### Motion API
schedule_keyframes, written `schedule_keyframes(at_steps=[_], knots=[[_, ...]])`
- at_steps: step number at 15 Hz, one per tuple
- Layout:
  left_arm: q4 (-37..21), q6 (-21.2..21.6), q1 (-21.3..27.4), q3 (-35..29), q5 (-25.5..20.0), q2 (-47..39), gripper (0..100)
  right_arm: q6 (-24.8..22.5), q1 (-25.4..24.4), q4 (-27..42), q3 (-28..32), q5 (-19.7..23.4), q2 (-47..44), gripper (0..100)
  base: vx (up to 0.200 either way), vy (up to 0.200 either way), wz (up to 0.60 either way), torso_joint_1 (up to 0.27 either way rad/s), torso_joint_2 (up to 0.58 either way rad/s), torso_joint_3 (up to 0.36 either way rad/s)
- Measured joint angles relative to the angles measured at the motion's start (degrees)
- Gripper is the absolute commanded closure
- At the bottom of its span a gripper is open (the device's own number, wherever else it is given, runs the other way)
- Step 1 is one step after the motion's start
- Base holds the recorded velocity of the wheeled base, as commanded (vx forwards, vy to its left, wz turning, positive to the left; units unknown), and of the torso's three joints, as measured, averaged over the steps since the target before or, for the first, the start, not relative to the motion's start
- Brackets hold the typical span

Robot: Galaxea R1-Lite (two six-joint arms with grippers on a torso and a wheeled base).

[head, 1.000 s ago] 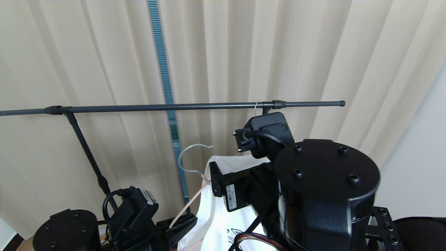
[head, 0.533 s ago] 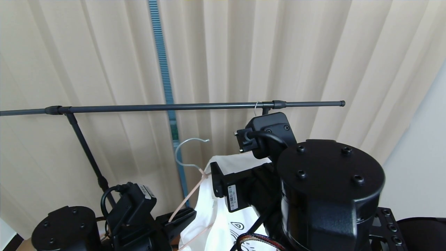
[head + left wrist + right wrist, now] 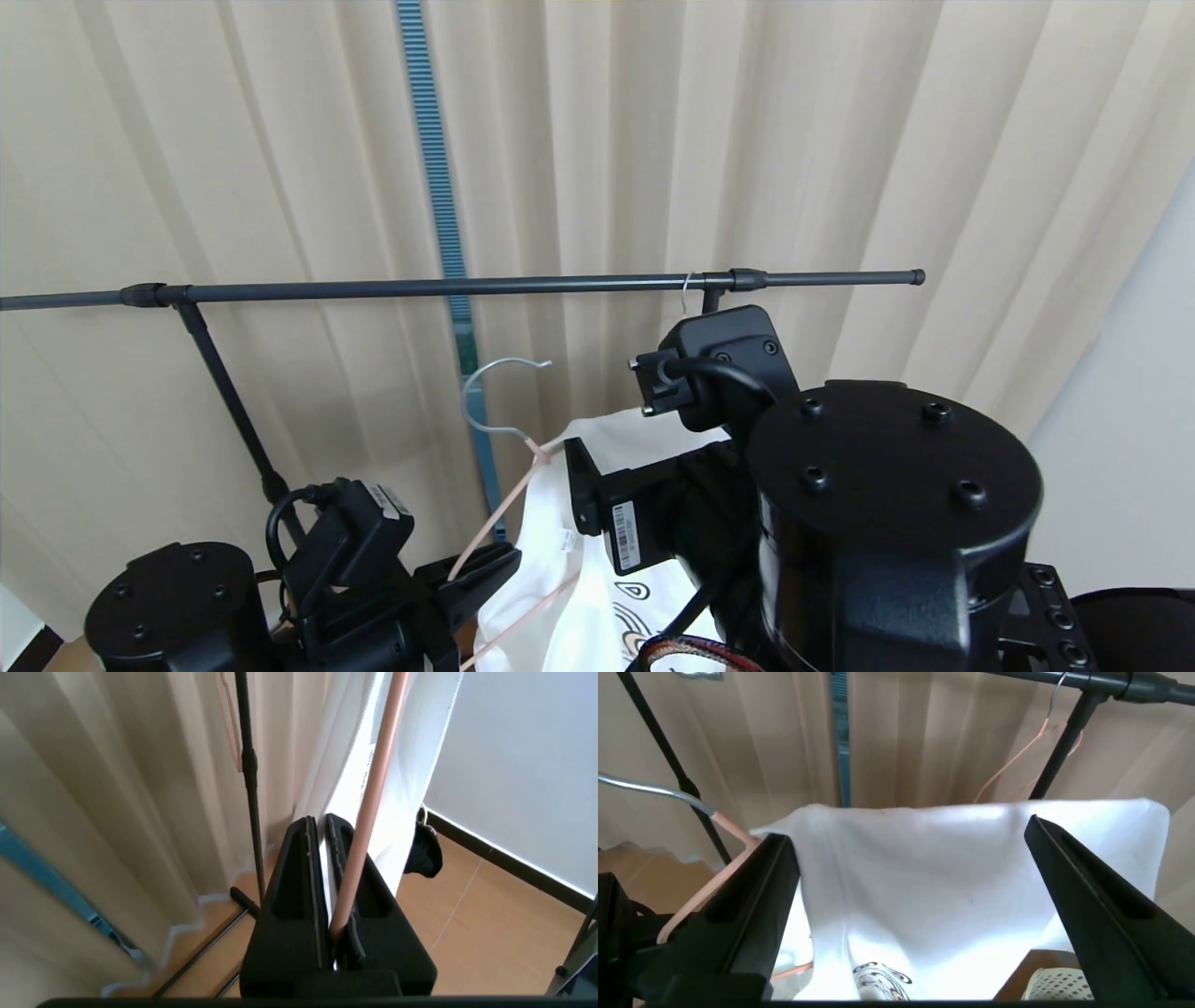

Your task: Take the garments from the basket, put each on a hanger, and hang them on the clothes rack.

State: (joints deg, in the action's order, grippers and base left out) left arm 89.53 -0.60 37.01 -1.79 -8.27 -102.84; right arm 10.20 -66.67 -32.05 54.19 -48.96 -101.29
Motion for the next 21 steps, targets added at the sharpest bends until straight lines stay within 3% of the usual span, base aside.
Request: schedule_keyframes(at_steps=[7, 13, 15, 17, 21], knots=[[0.4, -0.1, -0.4, -0.3, 0.1, 0.0, 100, -0.1, -1.2, 0.7, -0.8, 1.0, 0.8, 0, 0.0, 0.0, 0.0, 0.0, 0.0, 0.0], [0.4, 0.5, -1.5, 0.6, -0.5, 0.1, 100, -3.0, -1.3, 0.8, -4.4, 6.4, 3.7, 0, 0.0, 0.0, 0.0, 0.0, 0.0, 0.0], [0.4, 2.4, -4.0, 1.1, -3.0, 0.1, 100, -9.0, 0.4, 1.3, -7.0, 13.1, 7.7, 0, 0.0, 0.0, 0.0, 0.0, 0.0, 0.0], [0.4, 5.0, -6.9, 1.6, -7.6, 0.2, 100, -17.4, 5.7, 5.6, -8.8, 22.8, 12.2, 0, 0.0, 0.0, 0.0, 0.0, 0.0, 0.0], [0.4, 8.9, -11.1, 1.7, -12.0, 0.1, 100, -33.0, 18.5, 29.6, -4.9, 46.0, 19.5, 0, 0.0, 0.0, 0.0, 0.0, 0.0, 0.0]])
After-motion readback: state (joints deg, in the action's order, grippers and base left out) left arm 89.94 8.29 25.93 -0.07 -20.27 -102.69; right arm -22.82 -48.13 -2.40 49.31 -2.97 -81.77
